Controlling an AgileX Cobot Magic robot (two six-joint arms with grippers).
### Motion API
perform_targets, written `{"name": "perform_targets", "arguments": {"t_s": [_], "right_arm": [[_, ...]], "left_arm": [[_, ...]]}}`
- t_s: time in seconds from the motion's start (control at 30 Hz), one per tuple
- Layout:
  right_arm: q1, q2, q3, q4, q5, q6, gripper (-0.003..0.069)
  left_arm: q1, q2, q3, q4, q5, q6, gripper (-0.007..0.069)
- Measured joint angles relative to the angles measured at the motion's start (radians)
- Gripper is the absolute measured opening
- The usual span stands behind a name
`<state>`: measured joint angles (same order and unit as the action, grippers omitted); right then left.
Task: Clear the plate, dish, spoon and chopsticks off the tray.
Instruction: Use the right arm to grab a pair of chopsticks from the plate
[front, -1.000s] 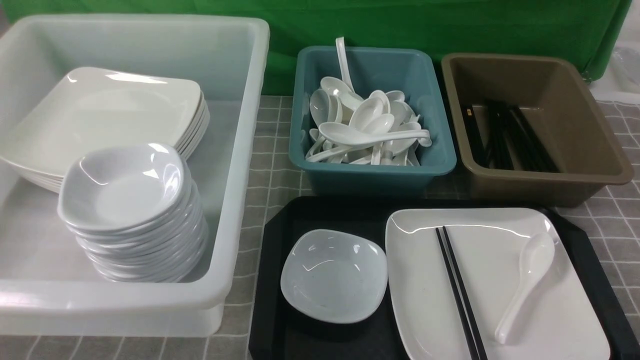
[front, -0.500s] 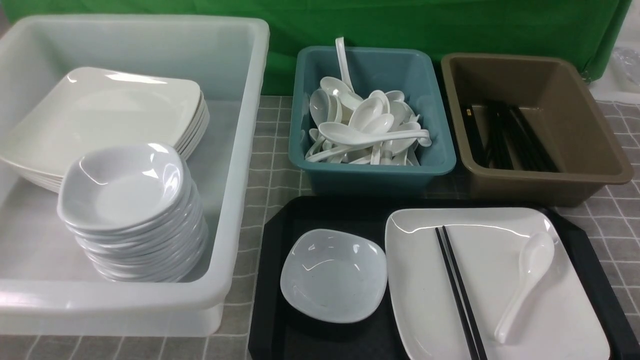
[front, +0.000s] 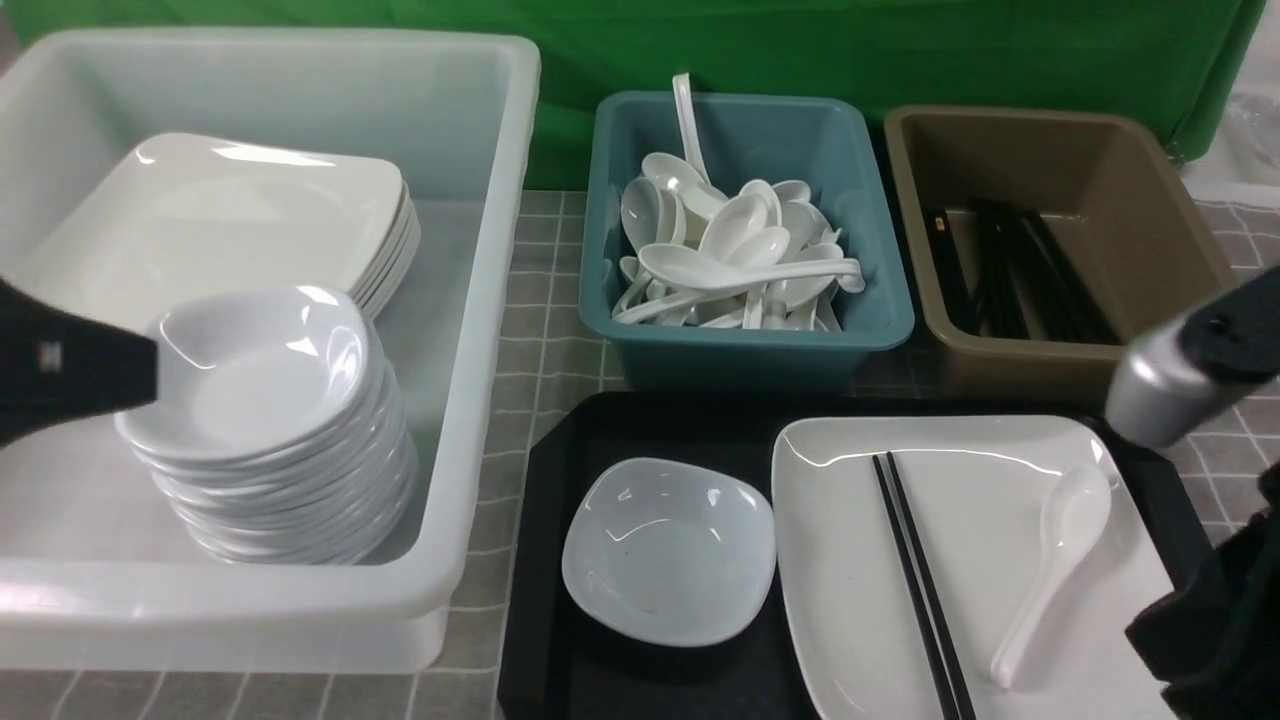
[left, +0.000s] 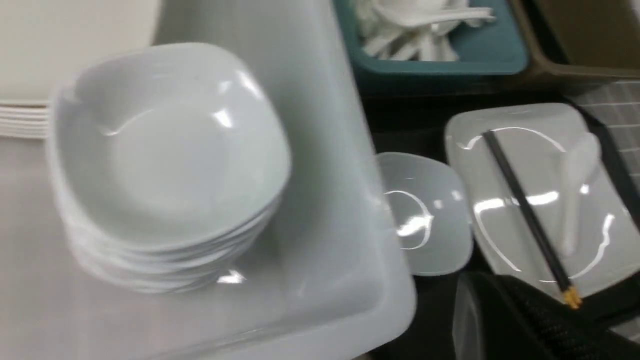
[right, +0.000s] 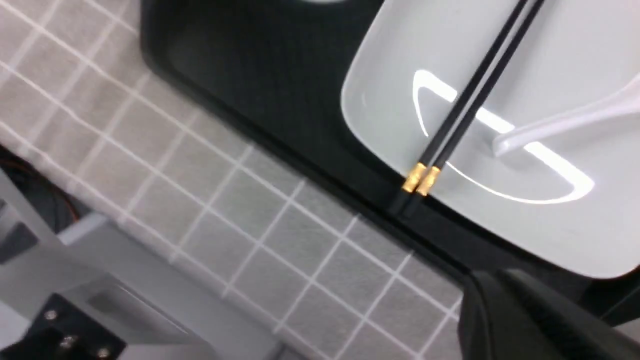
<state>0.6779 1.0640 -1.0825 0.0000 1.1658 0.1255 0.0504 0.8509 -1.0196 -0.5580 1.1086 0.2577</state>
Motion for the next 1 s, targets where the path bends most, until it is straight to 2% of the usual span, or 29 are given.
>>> {"name": "perform_targets", "arguments": {"t_s": [0.07,0.23,0.3,0.37,0.43,0.5,0.63,0.73,0.8,0.83,0.9,1.0], "right_arm": [[-0.078,0.049,-0.023,0.016,0.0,-0.053,0.0019],[-0.367,0.166,-0.097,0.183,-0.001,-0.188,0.0019],[-0.443,0.21,-0.103,0.241,-0.003,-0.225,0.0019],[-0.467,0.245,-0.103,0.26,-0.004,-0.238,0.0019],[-0.472,0.275,-0.101,0.265,-0.005,-0.247,0.0023],[-0.458,0.316,-0.101,0.273,-0.006,-0.25,0.0057],[-0.398,0.375,-0.101,0.272,-0.028,-0.251,0.0173],[-0.337,0.412,-0.101,0.244,-0.068,-0.23,0.0275],[-0.311,0.429,-0.101,0.223,-0.083,-0.207,0.031],[-0.281,0.453,-0.101,0.203,-0.105,-0.184,0.0354],[-0.261,0.469,-0.101,0.189,-0.118,-0.177,0.0379],[-0.214,0.524,-0.101,0.149,-0.18,-0.136,0.0469]], "left_arm": [[0.0,0.038,0.0,-0.032,0.004,0.018,0.0],[-0.023,0.132,0.0,-0.002,0.022,0.028,0.0],[-0.073,0.156,0.0,0.01,0.022,0.028,0.0],[-0.133,0.173,0.0,0.023,0.015,0.017,0.0],[-0.197,0.19,0.0,0.05,0.006,-0.007,0.0],[-0.313,0.224,0.0,0.112,-0.016,-0.064,0.0],[-0.527,0.291,-0.022,0.241,-0.037,-0.153,0.0],[-0.649,0.355,-0.091,0.29,-0.038,-0.194,0.0],[-0.683,0.378,-0.13,0.295,-0.041,-0.2,0.0],[-0.71,0.41,-0.176,0.304,-0.052,-0.203,0.0],[-0.72,0.429,-0.202,0.305,-0.061,-0.205,0.0],[-0.725,0.466,-0.234,0.315,-0.075,-0.198,0.0]]}}
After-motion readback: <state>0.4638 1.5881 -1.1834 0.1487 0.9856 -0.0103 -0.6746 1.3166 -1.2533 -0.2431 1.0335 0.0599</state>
